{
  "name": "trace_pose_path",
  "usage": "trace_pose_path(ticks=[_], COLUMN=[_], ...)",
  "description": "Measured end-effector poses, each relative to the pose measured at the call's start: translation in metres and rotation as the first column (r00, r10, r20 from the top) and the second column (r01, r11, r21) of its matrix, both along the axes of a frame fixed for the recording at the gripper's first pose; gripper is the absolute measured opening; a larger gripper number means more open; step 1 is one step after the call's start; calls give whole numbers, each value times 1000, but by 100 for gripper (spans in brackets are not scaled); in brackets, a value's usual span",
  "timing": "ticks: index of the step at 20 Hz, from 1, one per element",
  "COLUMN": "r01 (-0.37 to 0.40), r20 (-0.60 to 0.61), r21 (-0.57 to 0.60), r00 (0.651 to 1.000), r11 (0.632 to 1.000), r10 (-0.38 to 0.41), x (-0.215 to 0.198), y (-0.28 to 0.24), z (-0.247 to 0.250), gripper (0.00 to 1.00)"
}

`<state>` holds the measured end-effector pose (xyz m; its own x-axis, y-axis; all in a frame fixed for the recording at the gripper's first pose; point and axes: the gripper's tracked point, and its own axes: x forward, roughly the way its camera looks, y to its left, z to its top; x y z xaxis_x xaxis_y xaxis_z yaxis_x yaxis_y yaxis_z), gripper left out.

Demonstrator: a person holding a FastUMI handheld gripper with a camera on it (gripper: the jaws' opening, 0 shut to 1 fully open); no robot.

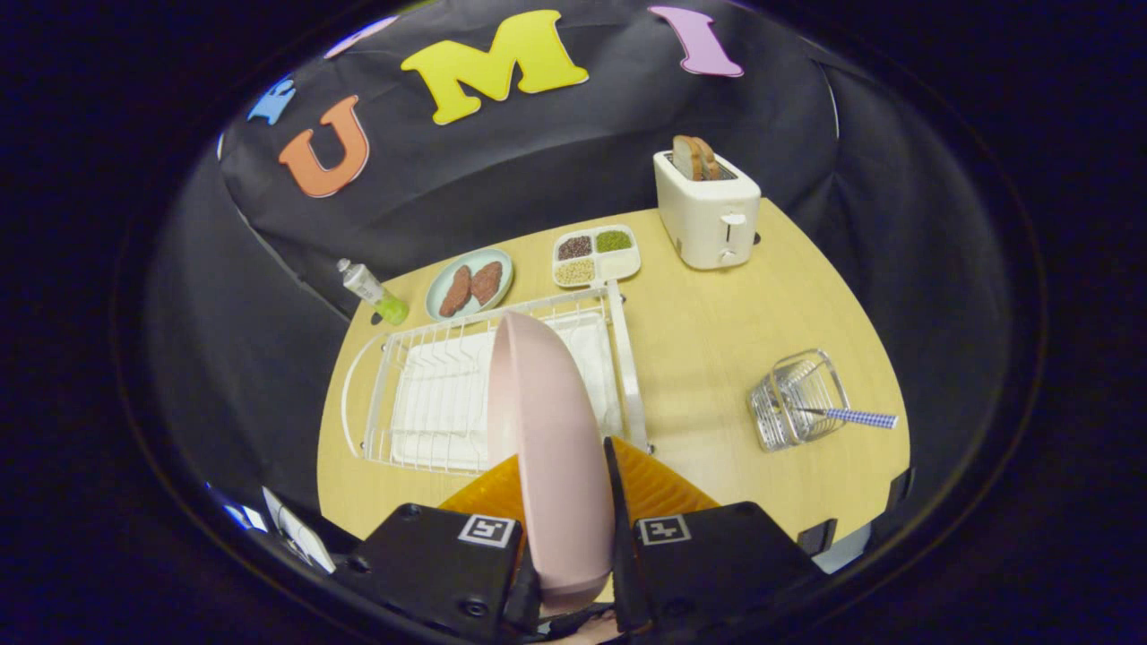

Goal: Take the plate from the dish rack, then take the spoon from the basket and place it into the plate.

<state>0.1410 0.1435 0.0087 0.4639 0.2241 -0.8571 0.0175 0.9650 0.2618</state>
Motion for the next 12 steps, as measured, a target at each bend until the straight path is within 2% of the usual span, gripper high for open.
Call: trace_pose_path(ticks=[5,8,12], r01=[5,33,68], r20=[32,-10,-81], r21=[60,170,291], r00=[999,999,996], r11=[998,985,954], r10=[-7,-31,-46], x=[-62,-92,-107], y=[-23,-20,-8], z=[-40,-74,-117], gripper=[36,36,36])
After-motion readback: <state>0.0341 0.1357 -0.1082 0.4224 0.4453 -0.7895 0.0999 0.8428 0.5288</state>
